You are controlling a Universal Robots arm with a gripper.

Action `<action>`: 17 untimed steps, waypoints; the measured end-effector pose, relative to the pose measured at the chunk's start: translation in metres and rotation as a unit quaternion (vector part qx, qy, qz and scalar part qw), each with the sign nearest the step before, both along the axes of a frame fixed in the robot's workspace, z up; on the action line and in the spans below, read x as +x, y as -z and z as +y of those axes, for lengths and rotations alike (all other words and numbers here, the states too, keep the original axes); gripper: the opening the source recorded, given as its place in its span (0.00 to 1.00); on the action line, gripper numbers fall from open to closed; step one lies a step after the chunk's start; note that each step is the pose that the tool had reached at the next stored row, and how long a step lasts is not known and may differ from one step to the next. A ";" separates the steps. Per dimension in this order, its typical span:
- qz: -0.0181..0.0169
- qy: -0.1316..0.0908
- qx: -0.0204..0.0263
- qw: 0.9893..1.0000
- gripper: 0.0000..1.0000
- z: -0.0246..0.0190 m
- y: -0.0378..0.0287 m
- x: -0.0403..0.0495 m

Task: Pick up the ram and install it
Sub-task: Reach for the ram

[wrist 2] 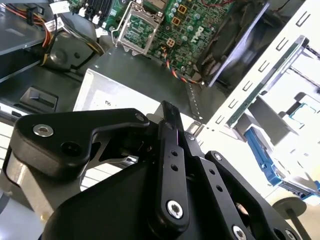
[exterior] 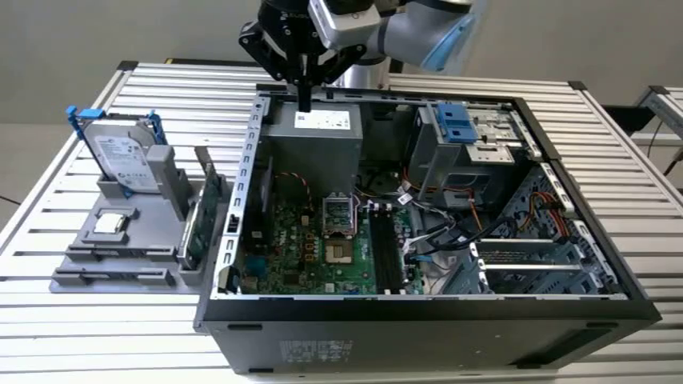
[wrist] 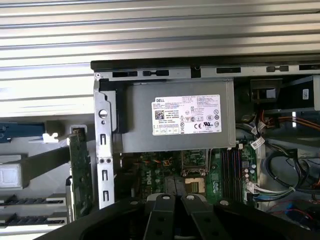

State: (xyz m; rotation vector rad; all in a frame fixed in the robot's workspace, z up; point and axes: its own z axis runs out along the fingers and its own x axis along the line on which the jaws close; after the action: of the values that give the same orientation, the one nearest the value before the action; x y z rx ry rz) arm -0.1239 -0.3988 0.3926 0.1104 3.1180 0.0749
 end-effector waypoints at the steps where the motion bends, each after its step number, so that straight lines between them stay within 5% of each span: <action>1: 0.000 0.000 0.000 1.000 0.00 0.0000 0.0000 -0.0011; 17: 0.000 0.000 0.000 1.000 0.00 0.0000 0.0000 -0.0215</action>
State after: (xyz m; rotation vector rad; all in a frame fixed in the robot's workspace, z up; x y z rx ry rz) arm -0.1453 -0.3988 0.3926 0.1104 3.1180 0.0750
